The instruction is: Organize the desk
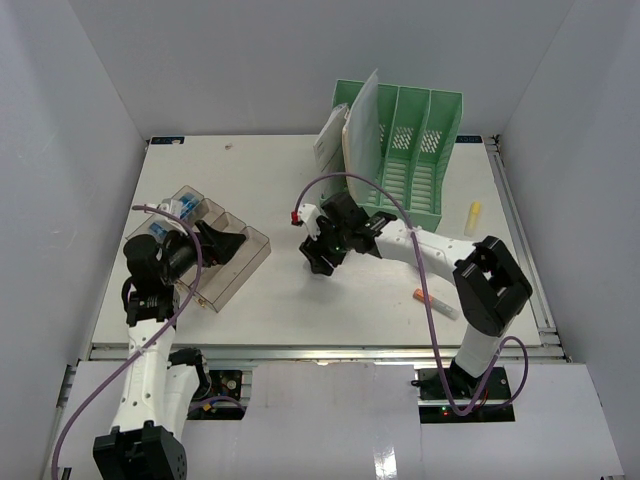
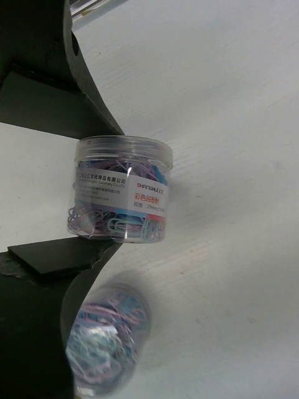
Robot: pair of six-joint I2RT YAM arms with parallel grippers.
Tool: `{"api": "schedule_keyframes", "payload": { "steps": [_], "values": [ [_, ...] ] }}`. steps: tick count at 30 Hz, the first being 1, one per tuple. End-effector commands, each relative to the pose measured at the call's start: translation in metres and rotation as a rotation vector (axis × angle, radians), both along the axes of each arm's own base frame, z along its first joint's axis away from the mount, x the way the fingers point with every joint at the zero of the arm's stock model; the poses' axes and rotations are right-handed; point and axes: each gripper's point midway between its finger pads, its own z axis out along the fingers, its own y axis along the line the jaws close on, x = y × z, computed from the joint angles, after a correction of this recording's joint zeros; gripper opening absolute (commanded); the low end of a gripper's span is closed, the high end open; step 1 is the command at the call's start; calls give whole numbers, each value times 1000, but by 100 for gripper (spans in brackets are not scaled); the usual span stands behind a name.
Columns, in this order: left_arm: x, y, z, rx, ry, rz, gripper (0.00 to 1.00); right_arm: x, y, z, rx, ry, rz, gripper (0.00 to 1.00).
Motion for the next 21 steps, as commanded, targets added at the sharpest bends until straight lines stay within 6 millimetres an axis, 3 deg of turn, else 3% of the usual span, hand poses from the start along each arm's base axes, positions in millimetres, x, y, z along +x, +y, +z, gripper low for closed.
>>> {"api": "schedule_keyframes", "payload": {
  "steps": [1,5,6,7,9,11,16,18,20,21],
  "values": [
    [2,18,19,75,-74,118,98,24,50,101,171,-180,134,17],
    [3,40,26,121,-104,261,98,47,100,136,236,-258,196,16],
    [3,47,28,138,-99,300,98,51,111,123,230,-242,205,15],
    [3,51,28,146,-92,322,98,57,124,125,243,-255,215,15],
    [3,56,27,158,-83,352,98,65,154,158,313,-327,236,14],
    [4,61,26,170,-75,379,98,74,177,167,353,-361,234,13],
    [3,82,24,225,-50,490,98,79,220,162,499,-390,203,13],
    [2,85,23,227,-48,505,98,78,234,158,554,-399,197,13],
    [2,85,22,219,-38,507,98,80,249,170,626,-412,169,13],
    [3,85,21,217,-37,509,98,85,255,162,631,-407,140,13]
  ]
}}
